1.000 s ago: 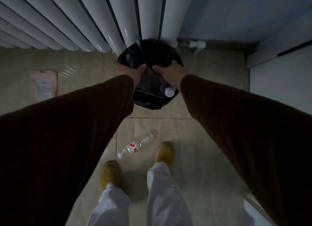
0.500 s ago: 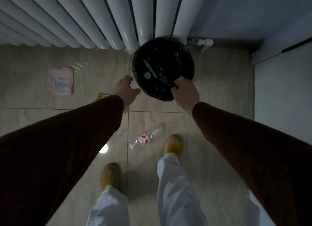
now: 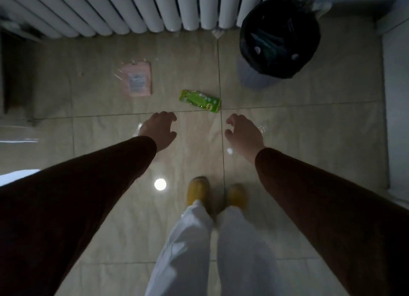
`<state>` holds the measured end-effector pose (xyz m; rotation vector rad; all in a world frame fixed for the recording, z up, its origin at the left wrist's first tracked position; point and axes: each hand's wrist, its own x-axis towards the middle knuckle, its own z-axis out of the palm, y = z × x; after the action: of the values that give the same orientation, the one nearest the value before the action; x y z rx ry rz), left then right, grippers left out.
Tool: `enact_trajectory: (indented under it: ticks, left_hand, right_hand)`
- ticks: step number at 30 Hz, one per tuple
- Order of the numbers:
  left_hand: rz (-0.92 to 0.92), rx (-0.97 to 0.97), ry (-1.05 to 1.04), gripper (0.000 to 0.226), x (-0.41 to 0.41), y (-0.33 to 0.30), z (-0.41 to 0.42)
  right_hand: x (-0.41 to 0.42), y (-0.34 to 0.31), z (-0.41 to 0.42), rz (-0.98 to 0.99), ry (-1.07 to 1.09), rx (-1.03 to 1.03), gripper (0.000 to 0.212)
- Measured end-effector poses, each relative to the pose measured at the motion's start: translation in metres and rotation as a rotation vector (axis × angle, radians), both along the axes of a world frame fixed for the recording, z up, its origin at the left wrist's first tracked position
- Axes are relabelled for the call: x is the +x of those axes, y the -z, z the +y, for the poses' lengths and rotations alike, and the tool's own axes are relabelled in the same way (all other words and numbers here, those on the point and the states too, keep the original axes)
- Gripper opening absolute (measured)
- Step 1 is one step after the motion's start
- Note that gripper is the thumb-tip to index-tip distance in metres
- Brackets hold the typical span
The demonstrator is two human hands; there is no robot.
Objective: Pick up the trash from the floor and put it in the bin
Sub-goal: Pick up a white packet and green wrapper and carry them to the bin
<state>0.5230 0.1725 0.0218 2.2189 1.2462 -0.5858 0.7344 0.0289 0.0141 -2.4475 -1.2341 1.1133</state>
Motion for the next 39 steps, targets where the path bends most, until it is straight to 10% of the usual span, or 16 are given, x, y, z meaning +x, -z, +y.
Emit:
enact_trajectory:
  ticks: [22,39]
  left_hand:
    - [0.029,-0.106,0.04,0.054,-0.246,0.066,0.052]
    - [0.169,0.065,0.499,0.076,-0.174,0.304,0.117]
  right_hand:
    - [-0.224,0.061,0.051,0.011,0.058,-0.193,0.053]
    - [-0.103,0.275,0.169,-0.328,0.043,-0.162,0.045]
